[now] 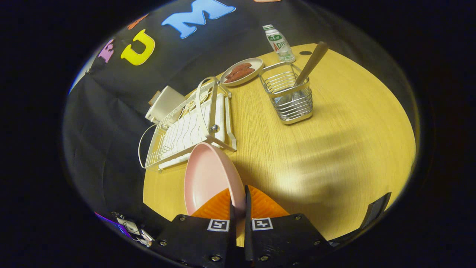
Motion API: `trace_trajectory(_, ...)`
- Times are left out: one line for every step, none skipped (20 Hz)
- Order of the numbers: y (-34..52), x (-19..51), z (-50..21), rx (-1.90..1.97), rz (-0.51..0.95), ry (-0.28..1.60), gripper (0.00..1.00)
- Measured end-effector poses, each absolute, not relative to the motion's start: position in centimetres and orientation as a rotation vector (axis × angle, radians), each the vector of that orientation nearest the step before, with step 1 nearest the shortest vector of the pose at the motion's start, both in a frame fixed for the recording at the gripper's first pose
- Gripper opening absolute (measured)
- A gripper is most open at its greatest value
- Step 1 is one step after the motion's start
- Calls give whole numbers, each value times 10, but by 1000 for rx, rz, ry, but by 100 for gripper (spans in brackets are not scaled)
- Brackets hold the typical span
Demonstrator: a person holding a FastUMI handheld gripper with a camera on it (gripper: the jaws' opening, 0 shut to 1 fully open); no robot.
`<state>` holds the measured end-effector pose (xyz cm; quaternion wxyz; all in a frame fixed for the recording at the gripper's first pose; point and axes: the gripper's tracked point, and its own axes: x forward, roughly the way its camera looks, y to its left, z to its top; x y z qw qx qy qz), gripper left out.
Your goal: Take the plate from the dish rack, then take the spoon from the basket and place it into the plate.
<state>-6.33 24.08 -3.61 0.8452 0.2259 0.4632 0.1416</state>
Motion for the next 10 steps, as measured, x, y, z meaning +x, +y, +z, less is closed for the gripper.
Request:
trace_trajectory(242,-63,-39,471,304,983,8)
trace_trajectory(244,-61,-44,472,308,985,9)
trace_trajectory(245,-59,-48,469,306,994,9)
trace_trajectory(246,-57,-53,466,308,998,9)
trace_trajectory(246,-55,-50,465,312,998,11)
trace_trajectory(244,-52,-50,441,310,990,13)
trace_trajectory(239,-48,-50,393,300,968,14)
trace_trajectory(233,-44,-48,347,293,943,24)
trace_trajectory(223,-41,-42,298,277,914,32)
trace_trajectory(210,-37,-33,238,247,874,46)
